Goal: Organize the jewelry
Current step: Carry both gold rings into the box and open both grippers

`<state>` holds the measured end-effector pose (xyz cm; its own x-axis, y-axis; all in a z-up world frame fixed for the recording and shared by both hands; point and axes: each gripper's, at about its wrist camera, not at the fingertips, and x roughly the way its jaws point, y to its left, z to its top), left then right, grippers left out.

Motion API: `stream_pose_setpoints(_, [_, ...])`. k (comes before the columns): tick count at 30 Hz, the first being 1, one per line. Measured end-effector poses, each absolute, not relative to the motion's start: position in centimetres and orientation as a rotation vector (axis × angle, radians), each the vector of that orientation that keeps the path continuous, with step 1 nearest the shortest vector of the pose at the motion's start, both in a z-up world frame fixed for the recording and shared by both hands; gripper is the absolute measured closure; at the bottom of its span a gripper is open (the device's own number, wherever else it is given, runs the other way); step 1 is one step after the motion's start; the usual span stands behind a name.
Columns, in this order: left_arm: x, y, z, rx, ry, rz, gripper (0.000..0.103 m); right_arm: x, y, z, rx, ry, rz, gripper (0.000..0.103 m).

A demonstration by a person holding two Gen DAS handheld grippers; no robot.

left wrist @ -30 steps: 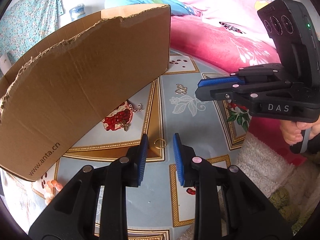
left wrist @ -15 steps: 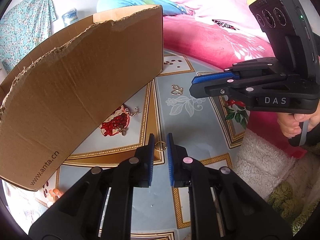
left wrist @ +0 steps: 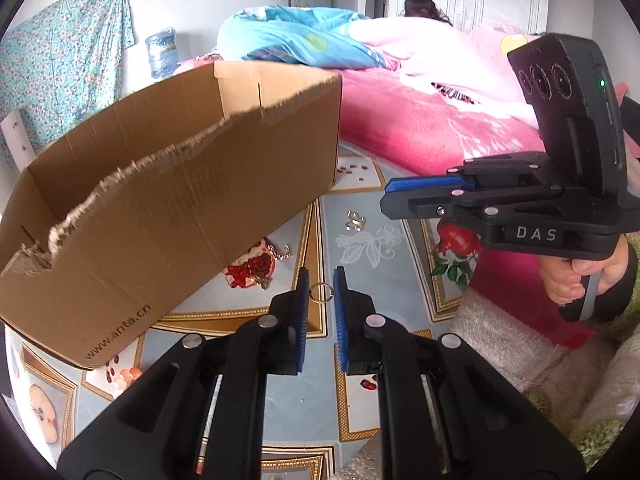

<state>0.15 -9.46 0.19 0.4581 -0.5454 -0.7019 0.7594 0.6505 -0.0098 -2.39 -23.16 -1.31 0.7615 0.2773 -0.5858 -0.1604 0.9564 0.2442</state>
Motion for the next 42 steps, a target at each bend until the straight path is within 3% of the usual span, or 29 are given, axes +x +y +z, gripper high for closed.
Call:
stream_pose_setpoints(8, [2.0,-7.3,7.1,0.188,0.579,-0.821,0.092,-1.2,-22.9,5.9,0.157,0.498,0.306,0.091])
stream_pose_setpoints(13, [5.9,-7.4,9.2,0.171,0.587,-0.713,0.092,2.8,-22.9,8.6,0.150,0.494,0.356,0.091])
stream_pose_setpoints(29, [16.5,-7.0,4.3,0.040,0.910,-0.490,0.090,14.9,-21.7,4.8,0.227,0.881,0.444,0.090])
stream_pose_setpoints(32, [17.0,-6.9,4.4,0.018,0.912,-0.481,0.084,15.4,-21.9,4.5,0.246,0.894,0.449,0.090])
stream_pose_setpoints(42, [17.5,-6.8,4.9,-0.016,0.897,-0.478,0.082,15.2,-23.3,5.3,0.287,0.851,0.449,0.090])
